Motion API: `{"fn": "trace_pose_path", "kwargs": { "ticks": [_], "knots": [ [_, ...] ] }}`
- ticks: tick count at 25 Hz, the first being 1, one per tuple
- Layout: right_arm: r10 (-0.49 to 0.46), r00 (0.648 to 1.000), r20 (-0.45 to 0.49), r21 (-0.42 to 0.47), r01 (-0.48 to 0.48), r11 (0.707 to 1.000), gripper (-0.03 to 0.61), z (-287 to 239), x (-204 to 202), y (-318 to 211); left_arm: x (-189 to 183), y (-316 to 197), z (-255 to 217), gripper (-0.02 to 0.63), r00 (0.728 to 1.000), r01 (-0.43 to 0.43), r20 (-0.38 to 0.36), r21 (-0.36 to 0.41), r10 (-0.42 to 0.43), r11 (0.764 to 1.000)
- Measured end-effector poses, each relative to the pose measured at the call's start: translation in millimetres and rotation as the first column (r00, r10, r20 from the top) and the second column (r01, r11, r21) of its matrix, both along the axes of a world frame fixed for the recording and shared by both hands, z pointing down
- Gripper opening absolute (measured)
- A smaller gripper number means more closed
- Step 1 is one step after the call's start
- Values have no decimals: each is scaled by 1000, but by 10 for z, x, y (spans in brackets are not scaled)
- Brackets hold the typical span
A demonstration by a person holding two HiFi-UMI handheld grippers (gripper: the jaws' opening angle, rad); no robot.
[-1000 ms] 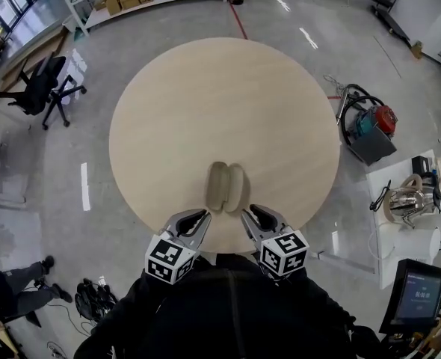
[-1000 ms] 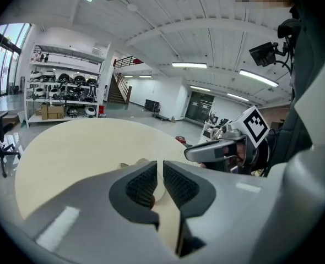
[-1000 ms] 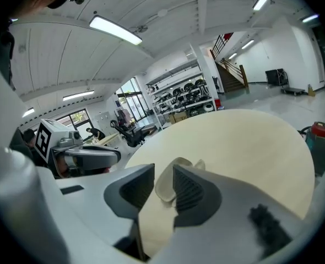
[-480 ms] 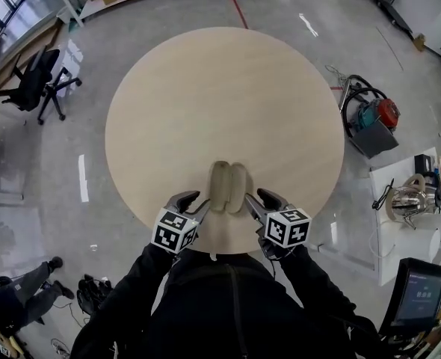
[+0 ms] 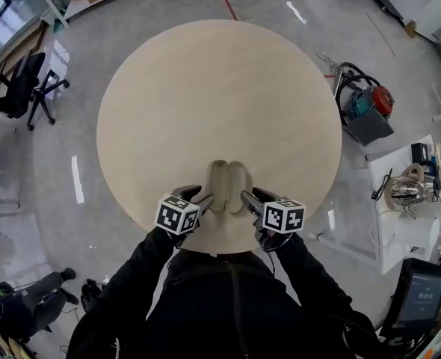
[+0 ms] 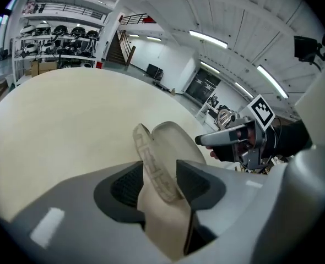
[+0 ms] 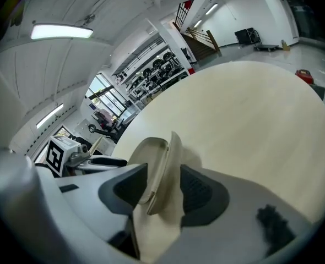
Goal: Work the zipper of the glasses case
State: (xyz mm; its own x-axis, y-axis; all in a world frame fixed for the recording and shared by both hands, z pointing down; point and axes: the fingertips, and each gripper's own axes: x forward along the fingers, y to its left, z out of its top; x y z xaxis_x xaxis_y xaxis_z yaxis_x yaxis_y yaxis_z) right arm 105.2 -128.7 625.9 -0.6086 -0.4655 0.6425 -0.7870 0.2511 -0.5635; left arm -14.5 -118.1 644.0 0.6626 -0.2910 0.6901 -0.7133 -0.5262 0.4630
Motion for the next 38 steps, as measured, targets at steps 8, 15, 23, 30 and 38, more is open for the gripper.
{"fn": "trace_pose_path", "kwargs": {
  "ticks": [8, 15, 23, 30, 38],
  "knots": [
    [20, 994, 106, -63, -13, 998, 178, 84, -101, 38, 107, 54, 42, 196, 999, -23, -45, -53, 21, 998],
    [30, 985, 169, -77, -17, 997, 178, -1, -167, 42, 223, 56, -68, 198, 997, -70, -42, -13, 69, 997],
    [27, 976, 216, -70, -12, 997, 178, -84, -284, 46, 381, 102, -126, 202, 988, -152, -5, 41, 152, 988],
    [12, 972, 236, -66, 4, 998, 178, -137, -384, 34, 449, 119, -129, 209, 984, -181, 21, 67, 180, 981],
    [11, 964, 264, -71, 8, 997, 178, -172, -462, 25, 488, 203, -54, 250, 962, -251, 135, 106, 236, 962]
  ]
}}
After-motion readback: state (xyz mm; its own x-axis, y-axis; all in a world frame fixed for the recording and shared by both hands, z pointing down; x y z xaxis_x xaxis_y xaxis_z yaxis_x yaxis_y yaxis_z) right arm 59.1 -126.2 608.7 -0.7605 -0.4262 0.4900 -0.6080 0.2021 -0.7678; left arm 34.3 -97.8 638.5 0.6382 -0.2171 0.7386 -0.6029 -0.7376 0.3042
